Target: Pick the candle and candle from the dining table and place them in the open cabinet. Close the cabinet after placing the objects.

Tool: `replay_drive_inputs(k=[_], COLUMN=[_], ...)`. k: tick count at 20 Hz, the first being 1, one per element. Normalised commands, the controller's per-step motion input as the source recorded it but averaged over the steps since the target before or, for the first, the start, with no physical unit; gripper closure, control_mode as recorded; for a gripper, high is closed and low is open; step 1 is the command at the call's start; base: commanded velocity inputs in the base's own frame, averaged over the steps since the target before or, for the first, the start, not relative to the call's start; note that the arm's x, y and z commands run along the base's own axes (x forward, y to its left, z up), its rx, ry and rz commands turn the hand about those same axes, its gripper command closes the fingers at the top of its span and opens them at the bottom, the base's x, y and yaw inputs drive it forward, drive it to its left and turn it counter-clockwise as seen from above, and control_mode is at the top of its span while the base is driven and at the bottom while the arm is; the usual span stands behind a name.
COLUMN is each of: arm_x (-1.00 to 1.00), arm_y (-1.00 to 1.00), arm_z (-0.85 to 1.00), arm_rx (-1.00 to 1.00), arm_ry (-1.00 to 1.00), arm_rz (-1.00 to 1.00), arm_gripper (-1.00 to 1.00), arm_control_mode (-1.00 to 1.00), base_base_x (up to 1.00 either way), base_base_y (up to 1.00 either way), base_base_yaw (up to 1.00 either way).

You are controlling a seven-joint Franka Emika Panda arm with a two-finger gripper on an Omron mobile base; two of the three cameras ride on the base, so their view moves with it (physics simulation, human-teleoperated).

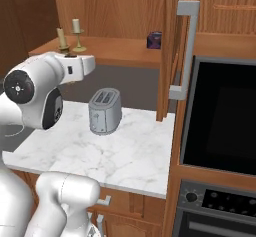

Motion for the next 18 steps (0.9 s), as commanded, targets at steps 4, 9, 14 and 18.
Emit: replay_drive_inputs(k=[4, 9, 14, 18], arm_x=[0.47, 0.20, 0.30, 0.42], arm_y=[0.00, 0.00, 0.00, -0.01], arm_z=[0.03, 0.07, 0.04, 0.11], arm_rx=[0.00, -0.04, -0.02, 0.00], arm_ry=[0.00, -0.09, -0.06, 0.09], arm_rz=[0.02, 0.00, 0.00, 0.00], arm_gripper=[1.00, 1.00, 1.00, 1.00], arm_control_mode=[-1.00, -1.00, -1.00, -1.00], base_base_x=[0.00, 0.00, 0.00, 0.00], base_base_y=[0.00, 0.00, 0.00, 0.00], base_base_yaw=[0.00, 0.00, 0.00, 0.00])
